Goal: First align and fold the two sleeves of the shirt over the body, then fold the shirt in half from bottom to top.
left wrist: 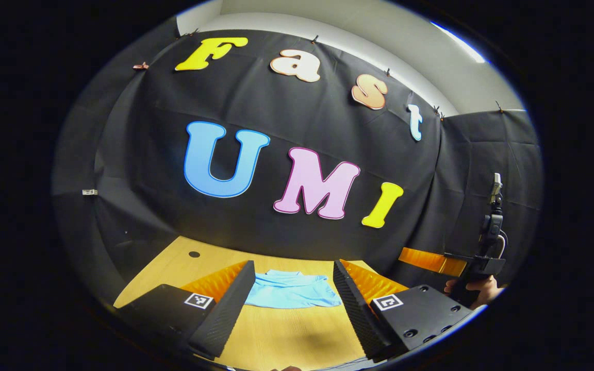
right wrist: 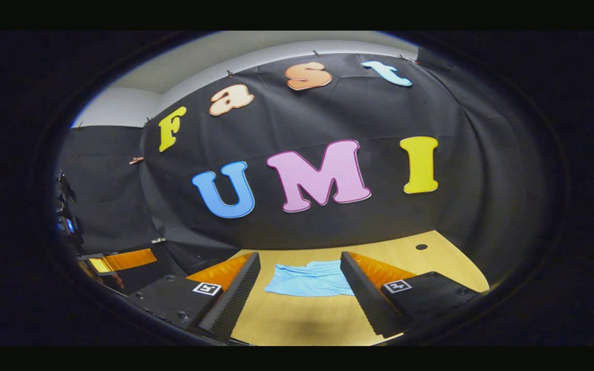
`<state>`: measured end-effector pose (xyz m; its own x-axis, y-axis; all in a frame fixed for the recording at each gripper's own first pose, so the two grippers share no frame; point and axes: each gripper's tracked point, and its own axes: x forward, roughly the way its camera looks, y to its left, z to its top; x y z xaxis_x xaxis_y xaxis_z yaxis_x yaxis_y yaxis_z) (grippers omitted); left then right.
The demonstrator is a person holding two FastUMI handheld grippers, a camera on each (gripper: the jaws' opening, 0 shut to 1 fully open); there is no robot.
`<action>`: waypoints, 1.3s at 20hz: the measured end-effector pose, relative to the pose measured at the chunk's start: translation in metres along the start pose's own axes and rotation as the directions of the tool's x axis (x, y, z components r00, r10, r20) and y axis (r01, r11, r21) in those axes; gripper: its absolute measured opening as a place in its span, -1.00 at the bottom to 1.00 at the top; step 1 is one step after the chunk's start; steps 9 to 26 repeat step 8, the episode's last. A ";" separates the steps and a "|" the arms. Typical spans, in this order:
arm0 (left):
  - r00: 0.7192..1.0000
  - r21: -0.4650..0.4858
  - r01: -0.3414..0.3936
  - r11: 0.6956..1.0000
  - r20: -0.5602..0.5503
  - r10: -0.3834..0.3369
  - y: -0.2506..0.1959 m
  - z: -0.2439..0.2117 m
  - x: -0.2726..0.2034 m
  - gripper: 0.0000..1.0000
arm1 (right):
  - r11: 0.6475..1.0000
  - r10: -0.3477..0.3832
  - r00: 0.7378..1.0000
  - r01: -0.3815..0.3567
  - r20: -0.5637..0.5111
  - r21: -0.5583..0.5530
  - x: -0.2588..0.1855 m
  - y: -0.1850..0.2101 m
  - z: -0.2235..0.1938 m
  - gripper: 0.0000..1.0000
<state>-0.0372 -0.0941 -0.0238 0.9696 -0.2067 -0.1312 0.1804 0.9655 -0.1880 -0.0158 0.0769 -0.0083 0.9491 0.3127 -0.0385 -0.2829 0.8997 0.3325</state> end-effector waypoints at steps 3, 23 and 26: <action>0.998 0.008 -0.068 0.998 0.011 0.067 -0.005 0.001 -0.030 0.93 | 1.000 0.008 1.000 -0.008 -0.020 0.001 -0.030 -0.009 -0.006 0.94; 0.982 0.044 -0.185 0.982 0.044 0.183 -0.027 0.008 -0.082 0.94 | 0.995 0.058 0.997 -0.062 -0.045 -0.077 -0.060 -0.018 -0.007 0.94; 0.982 0.044 -0.185 0.982 0.044 0.183 -0.027 0.008 -0.082 0.94 | 0.995 0.058 0.997 -0.062 -0.045 -0.077 -0.060 -0.018 -0.007 0.94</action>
